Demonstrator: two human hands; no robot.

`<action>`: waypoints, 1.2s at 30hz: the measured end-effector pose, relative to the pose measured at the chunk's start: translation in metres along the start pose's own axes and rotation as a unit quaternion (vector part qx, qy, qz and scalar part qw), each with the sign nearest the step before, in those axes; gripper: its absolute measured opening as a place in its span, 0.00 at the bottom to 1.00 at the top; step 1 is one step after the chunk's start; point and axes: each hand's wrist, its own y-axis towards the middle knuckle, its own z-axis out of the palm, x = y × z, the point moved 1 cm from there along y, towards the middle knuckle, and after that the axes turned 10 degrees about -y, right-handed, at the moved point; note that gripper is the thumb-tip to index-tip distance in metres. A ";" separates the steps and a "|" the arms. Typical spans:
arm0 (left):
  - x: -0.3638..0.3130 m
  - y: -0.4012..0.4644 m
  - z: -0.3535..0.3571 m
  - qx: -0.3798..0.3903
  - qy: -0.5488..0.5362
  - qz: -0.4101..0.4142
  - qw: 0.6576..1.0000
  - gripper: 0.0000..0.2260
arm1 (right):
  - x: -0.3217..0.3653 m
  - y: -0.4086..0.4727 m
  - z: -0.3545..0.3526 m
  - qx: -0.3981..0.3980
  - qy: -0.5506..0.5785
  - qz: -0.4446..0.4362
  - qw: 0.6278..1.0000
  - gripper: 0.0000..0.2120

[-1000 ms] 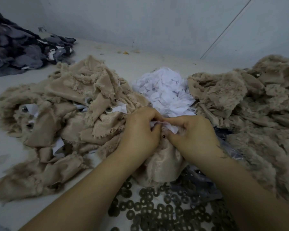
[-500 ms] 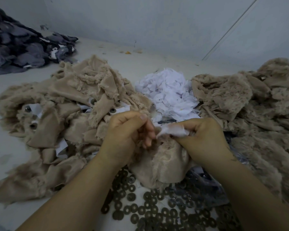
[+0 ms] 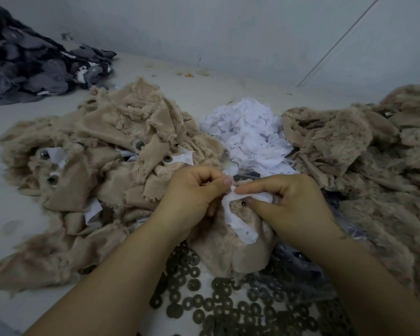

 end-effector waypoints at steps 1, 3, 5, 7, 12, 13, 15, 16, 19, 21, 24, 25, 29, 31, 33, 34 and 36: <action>0.001 0.001 -0.002 -0.016 0.002 0.010 1.000 0.13 | -0.001 0.001 -0.001 -0.013 -0.009 0.008 1.000 0.15; 0.001 0.004 -0.005 -0.045 0.005 0.020 0.999 0.13 | -0.004 0.001 -0.001 -0.028 -0.022 0.026 0.999 0.16; 0.001 0.005 -0.007 -0.053 -0.008 0.010 0.999 0.14 | -0.004 0.002 -0.002 -0.036 -0.022 0.037 0.998 0.17; -0.002 0.005 -0.009 -0.006 -0.063 -0.007 0.998 0.17 | -0.004 0.003 -0.005 -0.054 -0.027 0.047 0.997 0.16; -0.013 -0.001 -0.021 0.310 -0.058 -0.082 0.945 0.13 | -0.004 0.005 -0.007 -0.060 -0.057 0.058 0.995 0.14; -0.015 -0.004 -0.021 0.386 -0.031 -0.110 0.916 0.09 | -0.004 0.005 -0.007 -0.059 -0.058 0.059 0.995 0.15; -0.016 -0.008 -0.020 0.459 0.008 -0.136 0.878 0.06 | -0.003 0.005 -0.006 -0.056 -0.060 0.056 0.995 0.14; -0.015 -0.009 -0.018 0.442 0.024 -0.134 0.887 0.05 | -0.003 0.005 -0.005 -0.055 -0.064 0.054 0.995 0.14; -0.013 -0.004 -0.014 0.299 0.054 -0.054 0.951 0.04 | -0.004 0.005 -0.004 -0.059 -0.073 0.058 0.994 0.16; -0.011 -0.002 -0.015 0.268 0.049 -0.027 0.962 0.09 | -0.004 0.006 -0.005 -0.058 -0.072 0.067 0.993 0.18; -0.009 -0.003 -0.010 0.263 0.146 0.013 0.954 0.18 | -0.004 0.005 -0.005 -0.058 -0.055 0.071 0.994 0.19; -0.009 -0.003 -0.007 0.249 0.167 0.035 0.953 0.18 | -0.004 0.006 -0.006 -0.056 -0.055 0.070 0.995 0.18; -0.008 -0.002 -0.001 0.173 0.145 0.090 0.970 0.09 | -0.004 0.005 -0.004 -0.052 -0.052 0.064 0.995 0.16; -0.008 -0.001 -0.002 0.141 0.107 0.106 0.978 0.02 | -0.007 0.005 -0.004 -0.047 -0.057 0.062 0.995 0.15; -0.009 0.000 -0.005 0.109 0.087 0.136 0.981 0.05 | -0.010 0.005 -0.004 -0.041 -0.059 0.059 0.996 0.13; -0.009 0.001 -0.005 0.098 0.067 0.132 0.984 0.06 | -0.012 0.006 -0.004 -0.041 -0.059 0.060 0.996 0.13; -0.007 0.000 -0.004 0.084 -0.004 0.083 0.993 0.09 | -0.014 0.007 -0.004 -0.042 -0.077 0.073 0.993 0.11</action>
